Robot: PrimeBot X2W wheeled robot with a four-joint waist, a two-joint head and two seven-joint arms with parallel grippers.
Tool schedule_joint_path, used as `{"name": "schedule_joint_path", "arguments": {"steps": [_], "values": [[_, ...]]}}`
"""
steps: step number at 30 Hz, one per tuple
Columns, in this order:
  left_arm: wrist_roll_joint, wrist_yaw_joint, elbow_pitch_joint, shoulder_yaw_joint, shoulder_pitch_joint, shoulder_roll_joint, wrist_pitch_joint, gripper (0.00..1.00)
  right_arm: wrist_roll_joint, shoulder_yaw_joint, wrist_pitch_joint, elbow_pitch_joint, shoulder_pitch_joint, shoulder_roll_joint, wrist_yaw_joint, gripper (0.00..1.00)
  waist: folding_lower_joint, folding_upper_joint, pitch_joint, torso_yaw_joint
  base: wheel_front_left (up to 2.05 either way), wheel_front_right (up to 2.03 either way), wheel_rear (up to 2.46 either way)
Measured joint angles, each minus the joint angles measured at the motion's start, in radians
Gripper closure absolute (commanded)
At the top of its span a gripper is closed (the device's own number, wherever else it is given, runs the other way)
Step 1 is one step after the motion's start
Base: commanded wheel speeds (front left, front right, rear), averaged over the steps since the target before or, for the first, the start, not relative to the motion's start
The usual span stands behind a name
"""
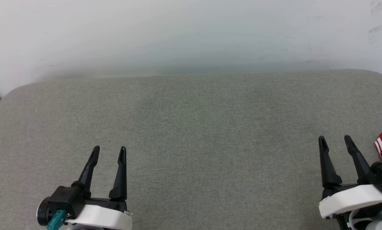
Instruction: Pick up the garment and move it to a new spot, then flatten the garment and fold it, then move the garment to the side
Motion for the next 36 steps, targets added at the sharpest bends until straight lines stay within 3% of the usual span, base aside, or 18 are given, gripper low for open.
{"name": "schedule_joint_path", "arguments": {"steps": [22,23,28,36], "values": [[-0.039,-0.001,0.015,0.024,0.011,-0.007,0.0,0.0,0.0,0.004,-0.039,0.043,-0.008,0.022,0.0,0.0,0.0002,0.0,-0.006,-0.005,0.0,0.0,0.0],[-0.04,-0.001,0.015,0.023,0.011,-0.007,0.0,1.0,0.0,0.005,-0.039,0.043,-0.008,0.022,0.0,1.0,0.0002,-0.0001,-0.006,-0.005,0.0,0.0,0.0],[-0.044,-0.001,0.056,0.021,0.028,-0.01,0.002,1.0,0.003,0.006,-0.038,0.089,0.014,0.023,0.0,1.0,0.0002,0.0,-0.007,-0.005,0.0,0.0,0.0],[-0.197,0.0,0.078,0.022,0.03,-0.008,0.034,1.0,0.147,0.001,-0.01,0.113,0.014,0.024,0.0,1.0,0.0002,0.0,-0.008,-0.005,0.0,0.0,0.0]]}}
